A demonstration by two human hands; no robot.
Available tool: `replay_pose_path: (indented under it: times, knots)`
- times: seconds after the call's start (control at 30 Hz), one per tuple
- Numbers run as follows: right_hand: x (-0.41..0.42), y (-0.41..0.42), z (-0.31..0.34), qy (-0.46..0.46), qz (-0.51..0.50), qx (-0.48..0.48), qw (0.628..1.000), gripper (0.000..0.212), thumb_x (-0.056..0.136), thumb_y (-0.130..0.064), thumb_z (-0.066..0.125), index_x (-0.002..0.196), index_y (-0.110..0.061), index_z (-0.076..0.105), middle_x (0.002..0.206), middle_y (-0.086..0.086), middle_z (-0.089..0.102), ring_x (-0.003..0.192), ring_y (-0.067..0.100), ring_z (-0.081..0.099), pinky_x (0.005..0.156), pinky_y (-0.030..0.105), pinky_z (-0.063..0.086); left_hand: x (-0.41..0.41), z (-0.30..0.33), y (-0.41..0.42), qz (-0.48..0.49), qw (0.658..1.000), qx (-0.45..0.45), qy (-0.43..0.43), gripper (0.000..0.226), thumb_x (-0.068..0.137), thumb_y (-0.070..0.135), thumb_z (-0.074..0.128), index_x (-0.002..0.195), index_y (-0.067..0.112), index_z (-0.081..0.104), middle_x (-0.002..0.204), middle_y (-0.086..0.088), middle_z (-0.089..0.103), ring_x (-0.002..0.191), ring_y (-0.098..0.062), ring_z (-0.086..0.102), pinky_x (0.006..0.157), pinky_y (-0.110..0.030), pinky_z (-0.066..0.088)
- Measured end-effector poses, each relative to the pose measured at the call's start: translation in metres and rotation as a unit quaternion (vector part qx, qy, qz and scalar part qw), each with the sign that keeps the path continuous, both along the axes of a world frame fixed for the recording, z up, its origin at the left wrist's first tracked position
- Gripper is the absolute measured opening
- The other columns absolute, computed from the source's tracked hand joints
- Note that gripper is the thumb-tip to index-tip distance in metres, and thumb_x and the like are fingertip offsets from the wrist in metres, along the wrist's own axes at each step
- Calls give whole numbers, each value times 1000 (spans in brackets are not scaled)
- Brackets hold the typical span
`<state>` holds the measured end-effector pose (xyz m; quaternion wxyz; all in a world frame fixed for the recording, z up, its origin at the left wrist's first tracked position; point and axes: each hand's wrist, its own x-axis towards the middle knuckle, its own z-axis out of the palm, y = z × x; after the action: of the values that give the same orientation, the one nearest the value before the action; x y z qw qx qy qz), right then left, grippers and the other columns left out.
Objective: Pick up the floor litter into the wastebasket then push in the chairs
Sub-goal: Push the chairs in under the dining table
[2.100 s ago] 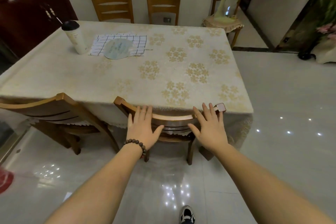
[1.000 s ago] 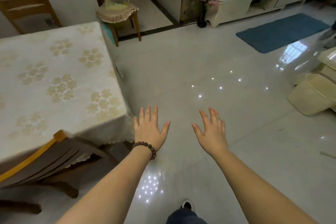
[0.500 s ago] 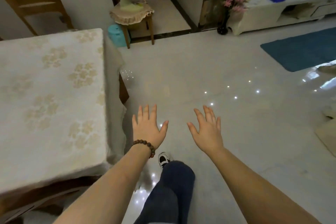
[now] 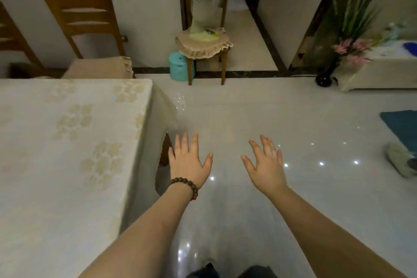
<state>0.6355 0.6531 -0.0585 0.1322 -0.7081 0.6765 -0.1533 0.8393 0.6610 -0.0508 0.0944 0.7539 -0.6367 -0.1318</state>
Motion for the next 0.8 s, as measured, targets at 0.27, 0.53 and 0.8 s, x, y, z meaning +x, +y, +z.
replay_pose_path:
  times: [0.27, 0.53, 0.8]
  knots:
    - [9, -198, -13, -8, 68, 17, 998, 53, 96, -46, 39, 143, -23, 33, 158, 6, 11, 145, 20, 1, 117, 45, -1, 10, -10, -164, 67, 998, 12, -16, 73, 93, 59, 29, 151, 23, 5, 160, -7, 3, 147, -26, -5, 119, -47, 4]
    - [2, -438, -9, 14, 161, 23, 987, 52, 96, -46, 37, 144, -25, 32, 158, 4, 10, 145, 19, -1, 117, 44, 0, -7, -6, -378, 162, 987, 12, 9, 72, 93, 59, 28, 151, 26, 1, 161, -6, 1, 147, -27, -5, 119, -48, 5]
    - [50, -612, 9, 18, 238, 32, 970, 52, 97, -44, 38, 144, -26, 30, 158, 5, 13, 145, 20, 2, 117, 43, 3, 22, 5, -514, 246, 969, 11, 12, 71, 93, 59, 28, 151, 27, 4, 161, -5, 1, 147, -26, -5, 118, -48, 2]
